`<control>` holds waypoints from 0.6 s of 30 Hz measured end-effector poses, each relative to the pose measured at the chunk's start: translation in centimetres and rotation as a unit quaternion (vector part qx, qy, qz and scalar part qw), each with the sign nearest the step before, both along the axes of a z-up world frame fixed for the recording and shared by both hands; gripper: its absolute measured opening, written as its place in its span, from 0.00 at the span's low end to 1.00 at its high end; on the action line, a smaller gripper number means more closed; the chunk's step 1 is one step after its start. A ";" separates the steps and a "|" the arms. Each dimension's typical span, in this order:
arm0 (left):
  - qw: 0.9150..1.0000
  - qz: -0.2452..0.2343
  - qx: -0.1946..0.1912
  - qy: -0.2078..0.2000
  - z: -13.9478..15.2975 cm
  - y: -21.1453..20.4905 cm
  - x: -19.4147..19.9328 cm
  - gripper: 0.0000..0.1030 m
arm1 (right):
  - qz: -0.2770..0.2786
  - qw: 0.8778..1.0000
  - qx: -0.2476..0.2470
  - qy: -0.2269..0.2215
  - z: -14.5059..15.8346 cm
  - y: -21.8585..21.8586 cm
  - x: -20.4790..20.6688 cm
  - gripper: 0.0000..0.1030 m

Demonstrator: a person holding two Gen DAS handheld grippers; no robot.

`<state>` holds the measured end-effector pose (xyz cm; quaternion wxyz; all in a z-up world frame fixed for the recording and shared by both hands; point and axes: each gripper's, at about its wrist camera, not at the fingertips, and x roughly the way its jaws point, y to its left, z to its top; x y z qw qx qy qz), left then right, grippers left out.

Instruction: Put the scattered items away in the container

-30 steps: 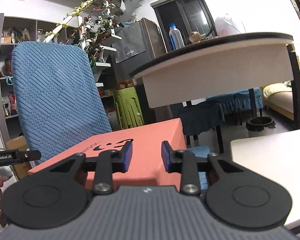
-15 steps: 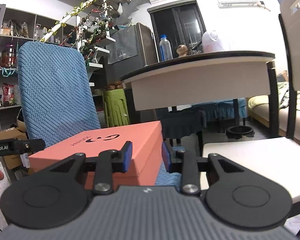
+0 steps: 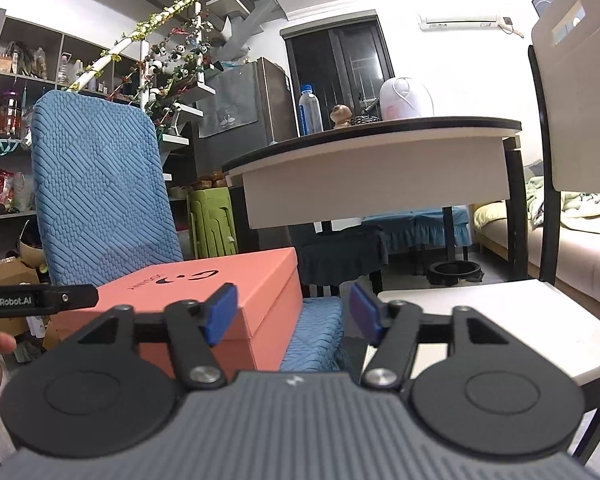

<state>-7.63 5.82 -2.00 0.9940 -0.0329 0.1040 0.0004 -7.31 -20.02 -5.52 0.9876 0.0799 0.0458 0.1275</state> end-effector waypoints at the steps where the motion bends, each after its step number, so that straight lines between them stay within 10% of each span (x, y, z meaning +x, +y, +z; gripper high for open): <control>1: 1.000 0.003 0.003 -0.001 0.0 -0.2 0.0 1.00 | 0.000 1.000 0.000 -0.001 -0.1 0.0 -0.1 0.69; 11: 1.000 0.012 0.009 0.000 -0.6 -0.9 0.4 1.00 | -0.010 1.000 0.001 -0.006 -0.6 -0.2 -0.1 1.00; 18: 1.000 0.016 0.015 0.009 -0.9 -1.0 0.8 1.00 | -0.022 1.000 -0.001 0.005 -0.8 -0.5 0.4 1.00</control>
